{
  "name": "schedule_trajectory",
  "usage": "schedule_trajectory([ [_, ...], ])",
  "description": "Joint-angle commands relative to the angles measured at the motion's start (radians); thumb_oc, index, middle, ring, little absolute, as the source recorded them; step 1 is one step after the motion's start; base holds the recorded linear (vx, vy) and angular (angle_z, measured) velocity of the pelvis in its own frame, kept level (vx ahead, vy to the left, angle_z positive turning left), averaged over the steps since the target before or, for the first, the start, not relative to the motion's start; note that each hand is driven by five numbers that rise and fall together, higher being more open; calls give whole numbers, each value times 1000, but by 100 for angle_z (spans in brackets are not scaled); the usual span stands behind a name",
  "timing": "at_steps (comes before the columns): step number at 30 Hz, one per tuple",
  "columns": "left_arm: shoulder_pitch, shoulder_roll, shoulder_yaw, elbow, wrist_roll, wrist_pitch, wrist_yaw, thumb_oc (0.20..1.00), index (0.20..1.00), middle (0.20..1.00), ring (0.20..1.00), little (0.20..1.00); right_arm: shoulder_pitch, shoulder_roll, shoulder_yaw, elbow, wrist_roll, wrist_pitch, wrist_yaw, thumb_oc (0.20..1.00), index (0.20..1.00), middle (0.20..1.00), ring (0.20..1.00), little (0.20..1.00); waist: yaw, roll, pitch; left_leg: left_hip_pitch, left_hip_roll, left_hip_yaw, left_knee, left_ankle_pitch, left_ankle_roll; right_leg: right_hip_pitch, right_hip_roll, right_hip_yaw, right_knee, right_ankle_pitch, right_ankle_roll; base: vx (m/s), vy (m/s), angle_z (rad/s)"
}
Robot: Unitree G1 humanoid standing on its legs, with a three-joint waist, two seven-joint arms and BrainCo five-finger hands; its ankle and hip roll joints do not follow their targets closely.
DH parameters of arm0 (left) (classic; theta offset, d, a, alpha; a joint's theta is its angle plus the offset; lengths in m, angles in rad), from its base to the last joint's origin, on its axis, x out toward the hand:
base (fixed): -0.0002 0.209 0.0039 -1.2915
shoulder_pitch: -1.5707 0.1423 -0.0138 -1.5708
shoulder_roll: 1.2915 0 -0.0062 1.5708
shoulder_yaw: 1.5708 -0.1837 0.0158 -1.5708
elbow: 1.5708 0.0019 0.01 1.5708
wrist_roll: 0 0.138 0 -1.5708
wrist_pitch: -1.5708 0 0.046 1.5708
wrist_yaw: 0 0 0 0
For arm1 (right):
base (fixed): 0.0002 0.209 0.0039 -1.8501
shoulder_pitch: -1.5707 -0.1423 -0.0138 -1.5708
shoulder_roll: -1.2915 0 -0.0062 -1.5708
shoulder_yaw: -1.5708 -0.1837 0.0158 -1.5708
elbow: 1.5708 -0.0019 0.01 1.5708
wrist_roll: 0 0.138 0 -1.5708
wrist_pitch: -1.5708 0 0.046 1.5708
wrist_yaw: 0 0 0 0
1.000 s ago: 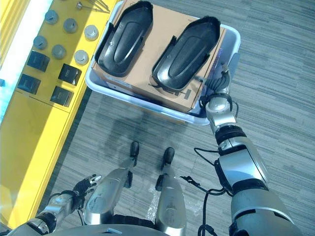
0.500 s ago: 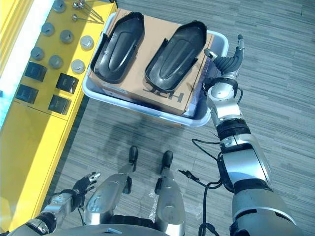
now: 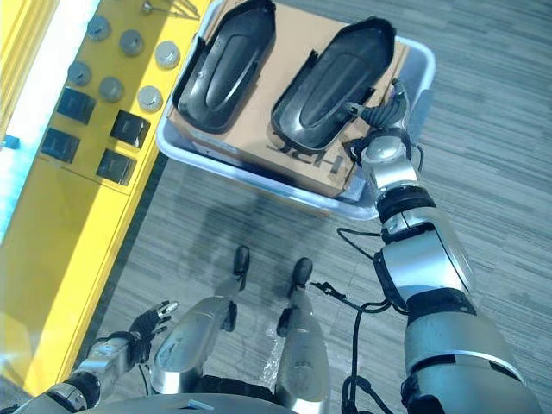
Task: Move parts from the plastic box to the shelf.
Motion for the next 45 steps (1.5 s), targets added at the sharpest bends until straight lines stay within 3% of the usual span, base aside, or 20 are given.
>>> schedule_trajectory([
  [1, 6, 10, -43, 0, -22, -1, -9, 1000, 1000, 1000, 1000, 1000, -73, -69, 109, 36, -33, 86, 64, 1000, 1000, 1000, 1000, 1000, 21, -24, -14, -31, 31, -6, 117, -117, -35, -6, -85, -13, 136, -135, 19, 0, 22, 14],
  [5, 0, 14, -42, 5, -22, -11, -17, 1000, 1000, 1000, 1000, 1000, -58, -59, 122, 109, -41, 186, 127, 1000, 1000, 1000, 1000, 1000, 28, -28, -13, -30, 32, -3, 117, -120, -30, -5, -90, -17, 134, -132, 21, -1, 4, 3],
  [6, -2, 15, -42, 9, -21, -18, -22, 1000, 1000, 1000, 1000, 1000, -54, -55, 125, 141, -49, 243, 166, 746, 746, 746, 746, 746, 30, -30, -14, -30, 32, -2, 120, -121, -29, -5, -91, -18, 135, -131, 21, 0, 0, 0],
  [7, -4, 15, -42, 10, -20, -21, -22, 1000, 1000, 1000, 1000, 1000, -46, -52, 128, 162, -44, 263, 187, 429, 429, 429, 429, 429, 31, -31, -14, -30, 32, -2, 120, -121, -28, -4, -92, -19, 135, -130, 21, 0, 0, 0],
  [8, -5, 16, -44, 12, -19, -27, -22, 1000, 1000, 1000, 1000, 1000, -33, -46, 129, 190, -21, 301, 209, 200, 200, 200, 200, 200, 32, -33, -15, -27, 33, -1, 120, -123, -27, 1, -92, -19, 131, -128, 21, 0, 0, 0],
  [13, -8, 16, -34, 3, -6, -28, -14, 1000, 1000, 1000, 1000, 1000, 28, -30, 93, 258, 12, 400, 231, 200, 200, 200, 200, 200, 35, -36, -27, -6, 35, -3, 113, -129, -28, 28, -93, -23, 103, -119, 23, 17, -36, 4],
  [19, 3, 24, -16, 0, 34, -13, -14, 1000, 1000, 1000, 1000, 1000, 145, -43, -13, 304, 122, 357, 268, 200, 200, 200, 200, 200, 24, -45, -64, 47, 37, 4, 89, -140, -35, 83, -85, -20, 31, -92, 32, 15, -69, 6],
  [22, 13, 22, -9, -4, 52, 1, -4, 1000, 1000, 1000, 1000, 1000, 205, -47, -57, 300, 100, 279, 288, 200, 200, 200, 200, 200, 16, -51, -82, 70, 41, 9, 83, -147, -40, 108, -80, -16, 7, -87, 35, 22, -82, -4],
  [27, 27, 20, -8, -5, 79, -6, 3, 1000, 1000, 1000, 1000, 1000, 282, -58, -112, 267, 87, 68, 276, 200, 200, 200, 200, 200, -5, -52, -116, 110, 50, 22, 60, -145, -49, 142, -75, -11, -21, -77, 42, 3, -85, -11],
  [30, 39, 23, -9, -11, 62, -21, 11, 1000, 1000, 1000, 1000, 1000, 311, -72, -130, 219, 0, -39, 275, 200, 200, 200, 200, 200, -22, -46, -142, 136, 54, 32, 39, -140, -55, 157, -72, -3, -33, -73, 47, 7, -42, -7],
  [35, 54, 33, 0, -46, 49, -19, 27, 1000, 1000, 1000, 1000, 1000, 338, -94, -117, 138, -75, -133, 252, 200, 200, 200, 200, 200, -42, -41, -171, 167, 64, 48, 0, -119, -67, 177, -65, 3, -51, -67, 52, 1, -31, -11],
  [37, 74, 38, 10, -67, 32, -52, 49, 1000, 1000, 1000, 1000, 1000, 340, -114, -89, 41, -153, -199, 202, 200, 200, 200, 200, 200, -56, -44, -196, 187, 73, 59, -25, -107, -78, 197, -58, 10, -80, -54, 58, -4, -40, -11],
  [45, 80, 81, 89, -223, 32, -95, 162, 1000, 1000, 1000, 1000, 1000, 420, -152, -69, -216, -350, -230, 47, 200, 200, 200, 200, 200, -64, -96, -264, 218, 87, 77, -26, -105, -86, 243, -51, -8, -97, -51, 64, -4, -75, -2],
])
